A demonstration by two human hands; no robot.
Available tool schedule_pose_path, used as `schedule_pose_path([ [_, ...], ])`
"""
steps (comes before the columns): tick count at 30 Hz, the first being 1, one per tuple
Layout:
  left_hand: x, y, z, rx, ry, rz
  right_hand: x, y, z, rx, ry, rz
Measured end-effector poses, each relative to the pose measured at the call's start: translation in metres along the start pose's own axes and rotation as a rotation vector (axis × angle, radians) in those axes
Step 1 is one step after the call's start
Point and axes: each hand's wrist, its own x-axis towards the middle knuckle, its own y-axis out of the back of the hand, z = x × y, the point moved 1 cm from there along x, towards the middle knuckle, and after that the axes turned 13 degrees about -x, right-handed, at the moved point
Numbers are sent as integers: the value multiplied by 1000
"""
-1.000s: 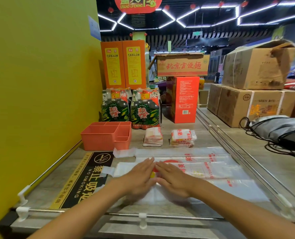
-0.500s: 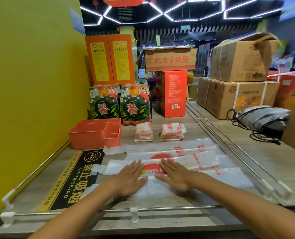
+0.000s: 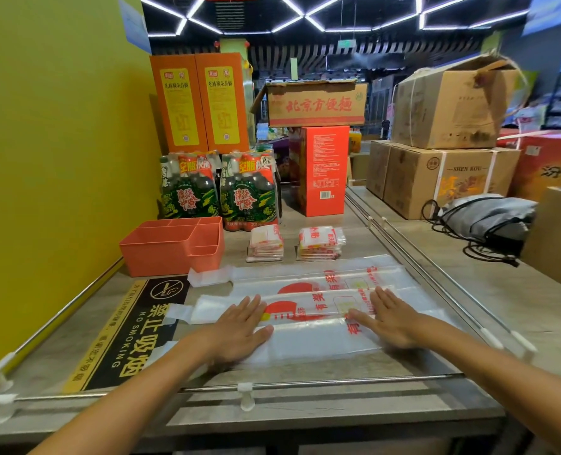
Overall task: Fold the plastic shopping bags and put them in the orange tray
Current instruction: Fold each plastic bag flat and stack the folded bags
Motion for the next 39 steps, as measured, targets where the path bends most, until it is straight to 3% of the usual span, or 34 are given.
schedule_pose_path([
  [7, -8, 1, 2, -42, -32, 98, 5, 12, -1, 6, -58, -80],
  [10, -10, 8, 2, -38, -62, 225, 3, 29, -14, -80, -28, 15],
  [13, -11, 11, -2, -52, -86, 290, -4, 46, -50, -30, 171, 217],
  [17, -9, 10, -10, -109, -90, 325, 2, 54, -103, -1, 449, 160],
  [22, -13, 10, -34, -235, -20, 319, 24, 34, -116, 34, 469, 138],
  [26, -24, 27, -55, -150, 88, 288, 26, 31, -108, 76, 481, 139],
  [30, -31, 42, -71, -187, 85, 300, 30, 26, -109, 107, 472, 151],
  [39, -18, 66, -84, -492, 20, 597, 32, 24, -110, 133, 445, 162],
])
